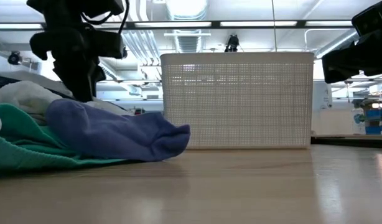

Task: Sort clothes
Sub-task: Move the white socks to the center of the table

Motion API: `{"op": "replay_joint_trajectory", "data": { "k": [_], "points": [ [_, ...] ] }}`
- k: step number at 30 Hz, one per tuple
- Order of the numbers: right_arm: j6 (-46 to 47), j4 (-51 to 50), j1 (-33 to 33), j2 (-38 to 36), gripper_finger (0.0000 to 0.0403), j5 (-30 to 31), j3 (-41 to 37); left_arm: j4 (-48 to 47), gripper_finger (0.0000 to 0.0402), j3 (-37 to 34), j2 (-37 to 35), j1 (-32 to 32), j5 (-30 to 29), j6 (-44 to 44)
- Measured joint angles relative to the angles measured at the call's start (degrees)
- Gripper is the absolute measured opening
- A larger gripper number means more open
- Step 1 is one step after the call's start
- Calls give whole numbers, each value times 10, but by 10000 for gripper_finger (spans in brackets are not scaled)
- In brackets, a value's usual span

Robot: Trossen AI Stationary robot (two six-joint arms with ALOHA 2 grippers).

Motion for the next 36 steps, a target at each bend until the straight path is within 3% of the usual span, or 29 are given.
{"op": "replay_joint_trajectory", "data": {
  "k": [3, 8, 14, 23, 31, 36],
  "points": [
    [0, 0, 0, 0, 0, 0, 0, 9, 11, 0, -16, 0, -1, -1],
    [0, 0, 0, 0, 0, 0, 0, 78, 5, 0, -46, -1, -2, -4],
    [0, 0, 0, 0, 0, 0, 0, 248, 1, 0, -51, -13, -2, 24],
    [-1, 0, 0, 0, 0, 0, 0, 465, 1, 0, 13, -24, 2, 63],
    [0, 0, 0, 0, 0, 0, 0, 526, 2, -1, 74, -33, 19, 46],
    [0, 0, 0, 0, 0, 0, 0, 559, 33, -1, 106, -36, 34, 30]
  ]
}}
